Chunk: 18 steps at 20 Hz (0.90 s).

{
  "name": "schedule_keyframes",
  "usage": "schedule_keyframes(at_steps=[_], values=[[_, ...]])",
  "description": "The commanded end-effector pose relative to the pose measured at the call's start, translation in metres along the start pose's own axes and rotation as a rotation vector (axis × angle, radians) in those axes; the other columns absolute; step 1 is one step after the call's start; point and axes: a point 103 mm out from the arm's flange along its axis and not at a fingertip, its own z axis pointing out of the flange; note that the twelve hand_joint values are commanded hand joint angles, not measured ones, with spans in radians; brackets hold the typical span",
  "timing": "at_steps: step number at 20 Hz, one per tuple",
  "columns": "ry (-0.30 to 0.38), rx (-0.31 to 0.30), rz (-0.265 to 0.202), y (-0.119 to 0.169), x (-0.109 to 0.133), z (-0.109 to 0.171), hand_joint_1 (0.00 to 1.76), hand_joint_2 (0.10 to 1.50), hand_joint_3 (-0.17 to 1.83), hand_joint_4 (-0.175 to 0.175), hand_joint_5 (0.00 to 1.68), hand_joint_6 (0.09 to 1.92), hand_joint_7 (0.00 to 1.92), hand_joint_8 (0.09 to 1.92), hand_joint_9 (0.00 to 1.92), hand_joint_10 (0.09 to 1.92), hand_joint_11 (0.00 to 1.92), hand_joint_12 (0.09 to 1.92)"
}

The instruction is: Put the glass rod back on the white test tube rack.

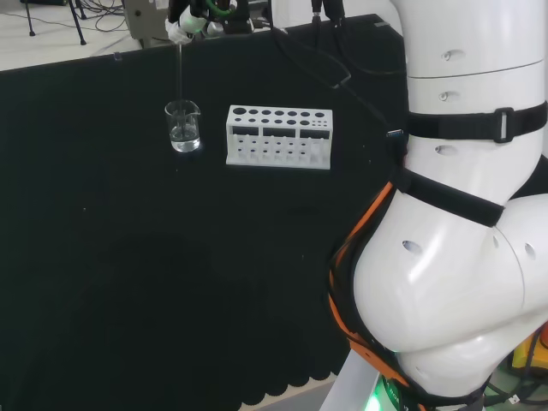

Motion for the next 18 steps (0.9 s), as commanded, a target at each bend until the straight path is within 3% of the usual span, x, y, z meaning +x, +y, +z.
schedule_keyframes(at_steps=[1, 18], values=[[-0.007, -0.011, 0.010, -0.005, 0.002, -0.007, 1.24, 1.03, -0.17, -0.175, 1.47, 0.16, 1.58, 0.92, 1.92, 0.43, 1.81, 0.81], [0.007, -0.075, 0.035, -0.037, -0.010, -0.043, 1.24, 1.03, -0.17, -0.175, 1.48, 0.15, 1.58, 0.92, 1.92, 0.43, 1.81, 0.81]])
